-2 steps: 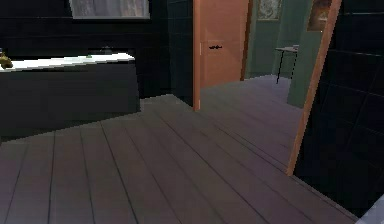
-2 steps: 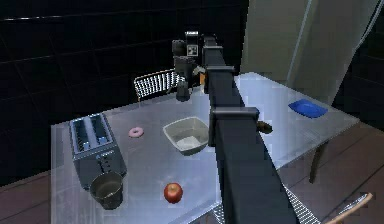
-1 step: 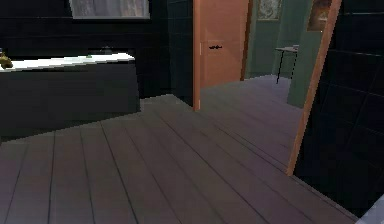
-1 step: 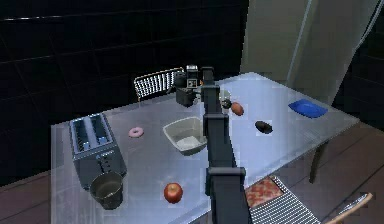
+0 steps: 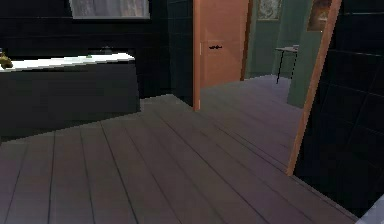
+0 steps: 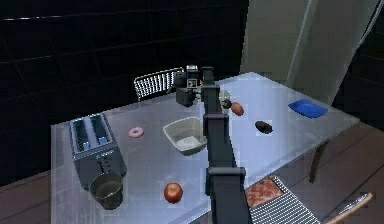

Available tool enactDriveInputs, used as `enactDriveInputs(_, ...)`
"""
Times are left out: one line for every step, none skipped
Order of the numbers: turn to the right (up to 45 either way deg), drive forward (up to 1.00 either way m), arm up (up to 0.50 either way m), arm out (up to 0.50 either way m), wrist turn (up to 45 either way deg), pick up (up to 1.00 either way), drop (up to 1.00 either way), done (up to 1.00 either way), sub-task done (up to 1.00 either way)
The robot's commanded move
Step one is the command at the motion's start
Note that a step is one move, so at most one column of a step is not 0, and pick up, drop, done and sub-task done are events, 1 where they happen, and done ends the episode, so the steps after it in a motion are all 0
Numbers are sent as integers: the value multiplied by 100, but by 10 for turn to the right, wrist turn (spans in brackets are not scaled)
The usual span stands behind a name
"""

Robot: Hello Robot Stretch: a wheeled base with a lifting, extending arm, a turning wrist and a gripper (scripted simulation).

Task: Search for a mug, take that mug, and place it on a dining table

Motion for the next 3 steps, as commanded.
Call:
enactDriveInputs(0,0,0,0,0,0,100,0,0)
enactDriveInputs(0,0,10,0,0,0,0,0,0)
enactDriveInputs(0,0,0,-8,0,0,0,0,0)
